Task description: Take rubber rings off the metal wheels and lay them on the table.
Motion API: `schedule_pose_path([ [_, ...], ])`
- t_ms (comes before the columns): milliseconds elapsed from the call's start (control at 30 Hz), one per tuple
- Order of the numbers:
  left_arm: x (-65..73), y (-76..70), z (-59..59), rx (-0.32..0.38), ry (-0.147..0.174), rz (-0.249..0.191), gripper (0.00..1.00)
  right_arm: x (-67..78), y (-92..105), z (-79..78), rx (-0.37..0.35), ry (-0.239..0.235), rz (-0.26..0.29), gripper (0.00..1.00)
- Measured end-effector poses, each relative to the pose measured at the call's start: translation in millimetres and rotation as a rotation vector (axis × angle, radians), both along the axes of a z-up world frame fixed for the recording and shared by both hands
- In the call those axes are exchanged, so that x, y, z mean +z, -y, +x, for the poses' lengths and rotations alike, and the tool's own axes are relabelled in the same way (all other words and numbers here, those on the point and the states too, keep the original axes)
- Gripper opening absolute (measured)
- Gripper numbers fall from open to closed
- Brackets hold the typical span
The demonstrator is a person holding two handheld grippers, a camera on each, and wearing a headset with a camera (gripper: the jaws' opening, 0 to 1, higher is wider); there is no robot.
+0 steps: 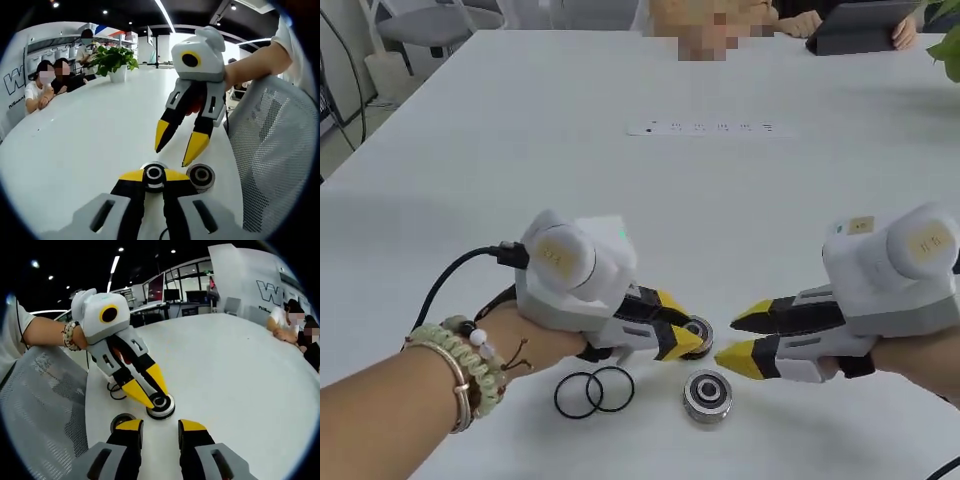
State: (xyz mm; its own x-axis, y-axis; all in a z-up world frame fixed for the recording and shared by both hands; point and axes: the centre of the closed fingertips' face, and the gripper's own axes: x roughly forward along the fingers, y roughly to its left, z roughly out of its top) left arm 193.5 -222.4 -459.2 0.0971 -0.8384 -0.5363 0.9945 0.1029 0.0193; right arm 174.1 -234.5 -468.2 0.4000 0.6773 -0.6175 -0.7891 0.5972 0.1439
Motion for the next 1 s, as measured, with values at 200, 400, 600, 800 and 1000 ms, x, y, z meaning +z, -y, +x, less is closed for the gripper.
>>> schedule_pose_path([
  [200,-0.2,0.7,-1.1,0.010,-0.001,0.003,0.07,-5.9,-4.7,2.8,-0.018,0.000,-0.007,0.24],
  [400,-0.3,1.5,-1.7,0.013,-0.004,0.001,0.07,-10.1,-6.1,9.9,-0.066,0.022,-0.024,0.25],
  [600,-0.4,2.7,-1.6,0.018,-0.001,0.000,0.07,-10.5,-8.6,12.1,-0.084,0.028,-0.021,0.24],
  [800,-0.7,3.5,-0.2,0.023,0.000,-0.002,0.07,-11.4,-10.2,12.2,-0.087,0.027,-0.017,0.23],
  [1000,-1.1,4.6,1.4,0.033,0.002,-0.005,0.07,-11.9,-12.1,12.8,-0.072,0.048,-0.037,0.21],
])
